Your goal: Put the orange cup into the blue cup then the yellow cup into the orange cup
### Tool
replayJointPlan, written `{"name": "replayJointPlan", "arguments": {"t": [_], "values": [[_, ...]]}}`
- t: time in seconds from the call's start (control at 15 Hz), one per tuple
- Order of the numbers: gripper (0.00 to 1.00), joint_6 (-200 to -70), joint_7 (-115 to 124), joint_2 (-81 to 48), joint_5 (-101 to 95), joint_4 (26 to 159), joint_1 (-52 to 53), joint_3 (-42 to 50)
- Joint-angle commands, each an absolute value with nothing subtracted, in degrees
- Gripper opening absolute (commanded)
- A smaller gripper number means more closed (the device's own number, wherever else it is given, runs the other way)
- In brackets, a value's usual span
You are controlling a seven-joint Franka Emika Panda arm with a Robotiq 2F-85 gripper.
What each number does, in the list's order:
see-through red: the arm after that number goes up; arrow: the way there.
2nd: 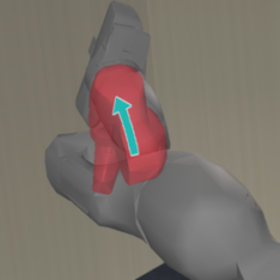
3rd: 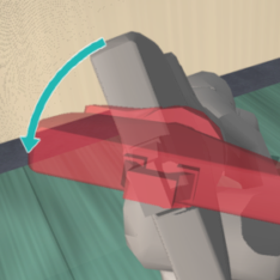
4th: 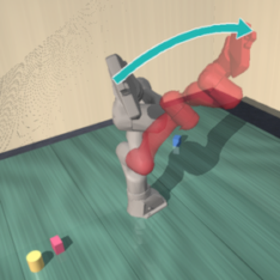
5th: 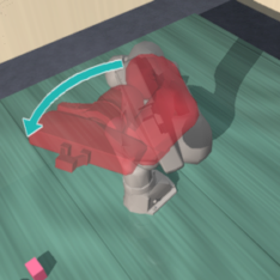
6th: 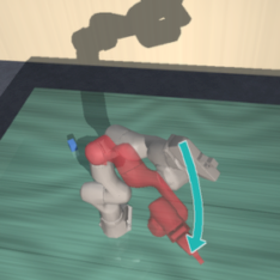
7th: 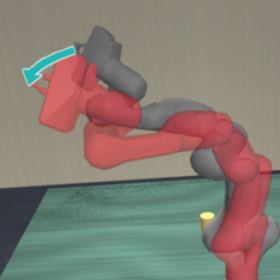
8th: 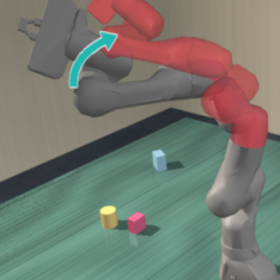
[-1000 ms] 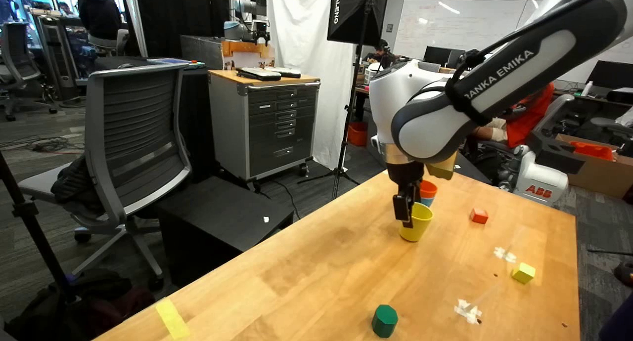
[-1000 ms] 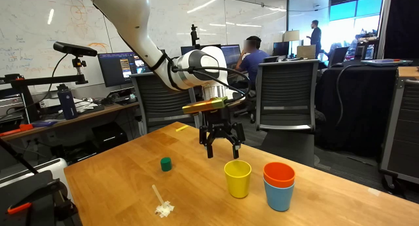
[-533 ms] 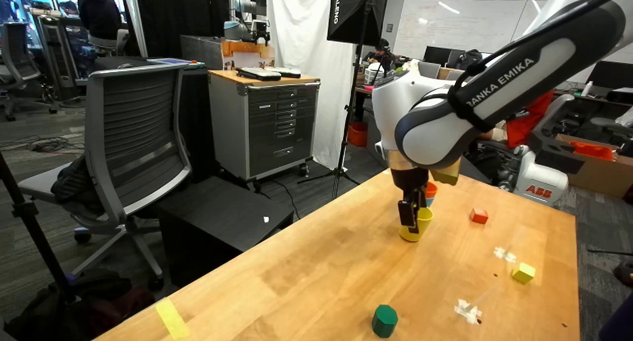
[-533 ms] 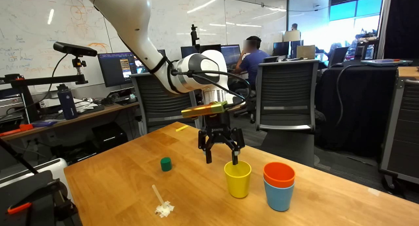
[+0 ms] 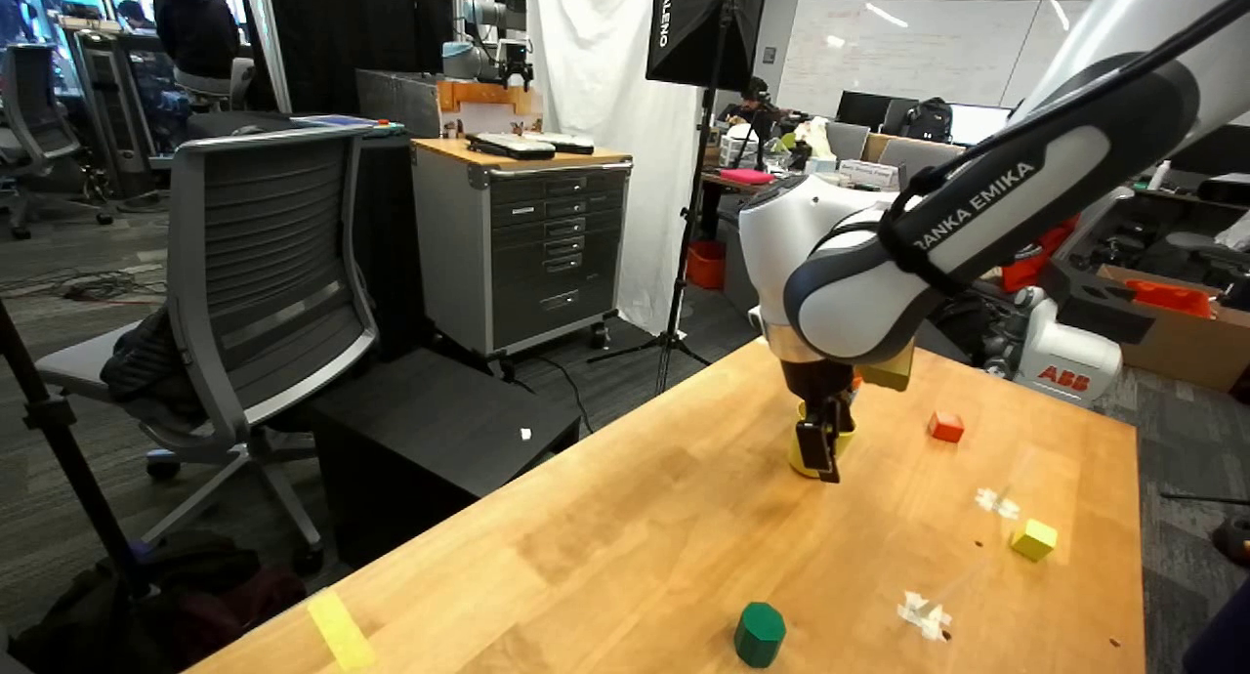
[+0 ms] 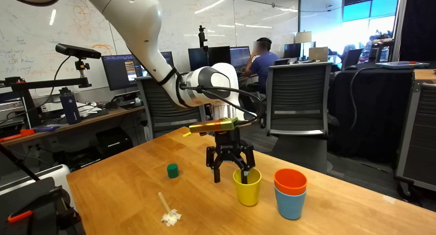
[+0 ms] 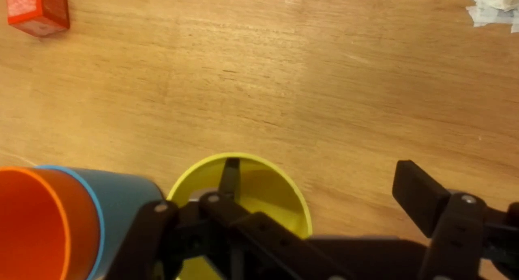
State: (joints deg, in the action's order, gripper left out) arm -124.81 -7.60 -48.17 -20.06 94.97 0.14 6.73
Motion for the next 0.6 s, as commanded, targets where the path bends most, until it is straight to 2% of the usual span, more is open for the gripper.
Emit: {"name": "replayJointPlan", "arguments": {"t": [0.0,0.53], "values": [[0.66,-126.61,-8.08,-49.05,-21.46,94.38,-0.31,7.00],[0.02,-127.14,-7.90,-49.89,-22.34,93.38,-0.71,7.61]]}}
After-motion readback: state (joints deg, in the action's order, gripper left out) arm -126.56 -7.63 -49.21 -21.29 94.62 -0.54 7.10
